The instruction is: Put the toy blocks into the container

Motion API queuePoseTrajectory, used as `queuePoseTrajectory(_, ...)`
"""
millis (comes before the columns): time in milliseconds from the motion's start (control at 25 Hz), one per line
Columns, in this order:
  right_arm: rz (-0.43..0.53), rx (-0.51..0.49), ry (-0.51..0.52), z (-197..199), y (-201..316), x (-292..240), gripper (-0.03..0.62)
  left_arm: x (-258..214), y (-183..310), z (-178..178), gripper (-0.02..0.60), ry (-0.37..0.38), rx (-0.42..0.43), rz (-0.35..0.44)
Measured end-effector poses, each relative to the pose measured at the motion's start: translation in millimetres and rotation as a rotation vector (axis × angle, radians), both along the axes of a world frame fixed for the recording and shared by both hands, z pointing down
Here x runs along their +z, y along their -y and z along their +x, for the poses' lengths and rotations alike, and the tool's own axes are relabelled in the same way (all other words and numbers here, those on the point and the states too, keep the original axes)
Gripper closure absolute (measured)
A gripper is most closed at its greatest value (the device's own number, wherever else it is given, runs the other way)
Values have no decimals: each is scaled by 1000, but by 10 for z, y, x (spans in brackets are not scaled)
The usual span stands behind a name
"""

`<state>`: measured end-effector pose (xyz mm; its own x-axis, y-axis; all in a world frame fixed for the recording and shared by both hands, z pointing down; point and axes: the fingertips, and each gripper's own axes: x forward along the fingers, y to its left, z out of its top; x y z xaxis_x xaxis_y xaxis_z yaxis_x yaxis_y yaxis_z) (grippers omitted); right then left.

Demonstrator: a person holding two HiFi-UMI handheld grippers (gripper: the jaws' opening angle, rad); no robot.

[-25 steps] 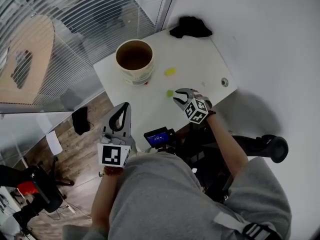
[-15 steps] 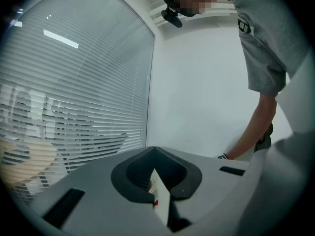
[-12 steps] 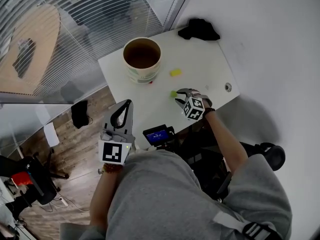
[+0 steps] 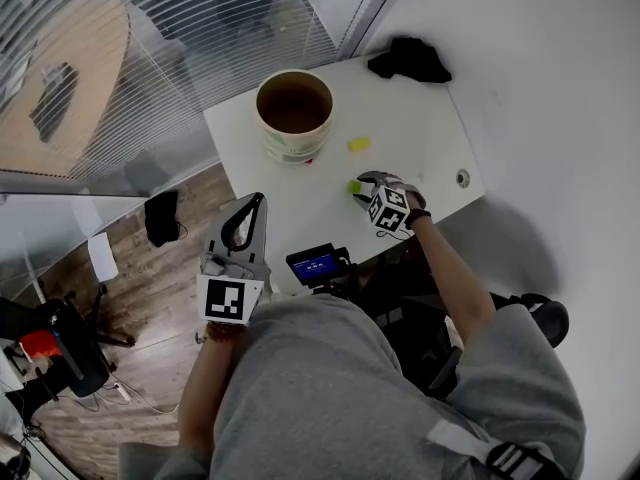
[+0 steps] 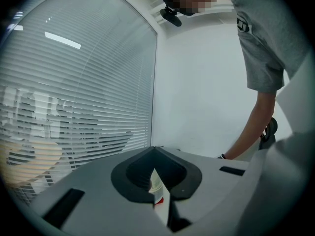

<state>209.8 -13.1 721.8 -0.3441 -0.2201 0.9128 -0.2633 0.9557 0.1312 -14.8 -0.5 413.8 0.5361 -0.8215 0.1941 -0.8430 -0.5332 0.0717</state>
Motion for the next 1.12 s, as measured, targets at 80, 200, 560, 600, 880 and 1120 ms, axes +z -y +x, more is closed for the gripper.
queuePoseTrajectory(80, -20, -1, 0, -25, 0, 50, 408, 24, 7, -27, 583, 4, -7, -8)
queuePoseTrajectory(200, -47, 4, -4, -42, 6, 107, 402, 42, 30, -62, 584, 12, -13, -14)
queuePoseTrajectory(560, -79, 24, -33, 17, -15, 245, 396, 32, 19, -111, 584, 17, -28, -5)
queuePoseTrajectory(600, -81, 27, -37, 25, -13, 263, 396, 35, 13, -107, 584, 18, -29, -5)
queuePoseTrajectory(880, -109, 43, -42, -11, 7, 327, 396, 52, 6, -124, 584, 19, -34, -13)
queuePoseTrajectory(1120, -121, 50, -38, -23, -15, 348, 406, 41, 21, -120, 584, 19, -40, -8)
